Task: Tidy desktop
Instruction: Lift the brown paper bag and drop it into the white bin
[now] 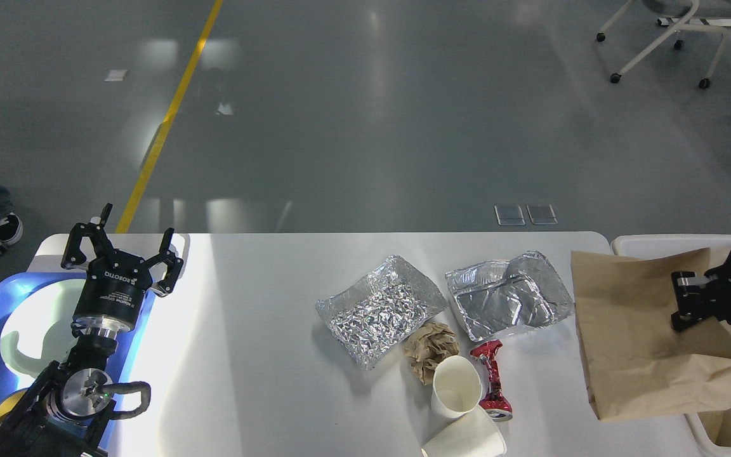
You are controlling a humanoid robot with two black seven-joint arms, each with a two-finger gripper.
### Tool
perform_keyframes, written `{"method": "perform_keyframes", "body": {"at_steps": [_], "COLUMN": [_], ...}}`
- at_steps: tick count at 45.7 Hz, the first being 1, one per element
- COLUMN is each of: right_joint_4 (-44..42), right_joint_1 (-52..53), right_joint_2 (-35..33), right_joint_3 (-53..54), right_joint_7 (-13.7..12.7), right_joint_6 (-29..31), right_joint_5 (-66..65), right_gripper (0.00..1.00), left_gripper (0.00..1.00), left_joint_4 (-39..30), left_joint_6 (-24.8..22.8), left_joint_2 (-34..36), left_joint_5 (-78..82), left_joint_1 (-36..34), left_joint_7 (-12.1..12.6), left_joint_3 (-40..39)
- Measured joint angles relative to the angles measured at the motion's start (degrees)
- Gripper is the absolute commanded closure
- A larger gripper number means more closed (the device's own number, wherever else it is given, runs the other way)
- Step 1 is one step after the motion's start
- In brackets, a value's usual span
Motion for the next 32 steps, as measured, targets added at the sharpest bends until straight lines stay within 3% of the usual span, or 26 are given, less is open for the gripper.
{"method": "perform_keyframes", "body": {"at_steps": [20, 32], "right_joint_4": [-2.43, -18.95], "right_joint_1": [2.41, -9.19], "right_joint_2": [1.37, -1.78], "right_joint_3": [-2.67, -3.84], "right_joint_7": [-0.14, -0.16], "right_joint_6": [0.42, -4.26], "right_joint_5": [2.48, 12.60], "right_gripper": [1.00, 1.00], "left_gripper": [0.03, 0.03], "left_joint_4": [0.00, 0.00], "left_joint_6": [-0.08, -0.09], "left_joint_2": [0.00, 0.00], "left_joint_5": [0.00, 0.00], "left_joint_1": [0.02, 0.02], "left_joint_7": [0.00, 0.00], "left_joint_3": [0.00, 0.00]}}
